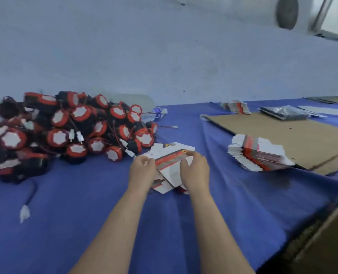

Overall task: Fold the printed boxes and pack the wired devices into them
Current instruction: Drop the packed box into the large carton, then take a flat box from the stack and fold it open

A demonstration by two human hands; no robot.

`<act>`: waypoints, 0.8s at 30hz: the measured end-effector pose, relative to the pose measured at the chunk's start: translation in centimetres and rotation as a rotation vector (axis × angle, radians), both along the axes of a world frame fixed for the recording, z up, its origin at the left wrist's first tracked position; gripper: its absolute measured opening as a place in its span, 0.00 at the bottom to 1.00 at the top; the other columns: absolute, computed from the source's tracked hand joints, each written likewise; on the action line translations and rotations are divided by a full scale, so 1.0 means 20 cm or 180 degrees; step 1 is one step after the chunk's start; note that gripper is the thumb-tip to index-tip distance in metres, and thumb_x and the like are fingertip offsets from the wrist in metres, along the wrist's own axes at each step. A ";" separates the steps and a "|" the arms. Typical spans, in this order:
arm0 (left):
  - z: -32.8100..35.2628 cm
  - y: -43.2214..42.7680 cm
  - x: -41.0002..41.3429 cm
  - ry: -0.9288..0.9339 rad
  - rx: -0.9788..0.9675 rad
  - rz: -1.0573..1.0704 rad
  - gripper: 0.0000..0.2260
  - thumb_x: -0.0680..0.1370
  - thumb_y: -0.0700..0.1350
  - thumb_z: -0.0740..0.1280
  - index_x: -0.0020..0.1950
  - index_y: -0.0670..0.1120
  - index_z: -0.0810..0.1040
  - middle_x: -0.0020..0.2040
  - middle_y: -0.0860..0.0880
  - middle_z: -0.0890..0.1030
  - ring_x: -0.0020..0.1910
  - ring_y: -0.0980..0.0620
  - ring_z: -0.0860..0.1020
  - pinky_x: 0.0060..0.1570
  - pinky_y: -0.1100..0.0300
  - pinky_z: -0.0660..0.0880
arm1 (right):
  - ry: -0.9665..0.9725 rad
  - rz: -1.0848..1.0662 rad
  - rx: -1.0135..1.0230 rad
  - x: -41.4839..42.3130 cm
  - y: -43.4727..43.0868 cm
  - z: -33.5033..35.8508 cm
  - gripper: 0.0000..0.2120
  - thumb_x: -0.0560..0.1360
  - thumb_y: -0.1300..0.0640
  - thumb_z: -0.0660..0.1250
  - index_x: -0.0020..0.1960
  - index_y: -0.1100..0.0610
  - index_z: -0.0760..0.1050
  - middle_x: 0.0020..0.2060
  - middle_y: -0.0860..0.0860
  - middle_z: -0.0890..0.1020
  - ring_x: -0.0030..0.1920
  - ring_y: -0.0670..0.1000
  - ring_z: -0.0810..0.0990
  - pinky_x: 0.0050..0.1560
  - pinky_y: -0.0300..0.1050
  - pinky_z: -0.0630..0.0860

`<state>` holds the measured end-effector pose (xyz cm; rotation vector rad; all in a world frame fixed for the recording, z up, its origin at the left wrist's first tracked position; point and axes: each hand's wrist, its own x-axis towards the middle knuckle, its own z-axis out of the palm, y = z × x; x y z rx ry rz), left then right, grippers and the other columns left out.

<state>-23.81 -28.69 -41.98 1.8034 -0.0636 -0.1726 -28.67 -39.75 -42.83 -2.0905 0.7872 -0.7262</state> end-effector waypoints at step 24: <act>0.01 0.26 0.15 -0.1557 0.1829 0.0153 0.15 0.79 0.56 0.62 0.44 0.44 0.72 0.49 0.44 0.79 0.46 0.42 0.77 0.39 0.55 0.70 | -0.0207 -0.0090 -0.0272 0.23 0.12 0.12 0.17 0.74 0.53 0.68 0.60 0.56 0.71 0.58 0.55 0.73 0.54 0.53 0.72 0.52 0.43 0.66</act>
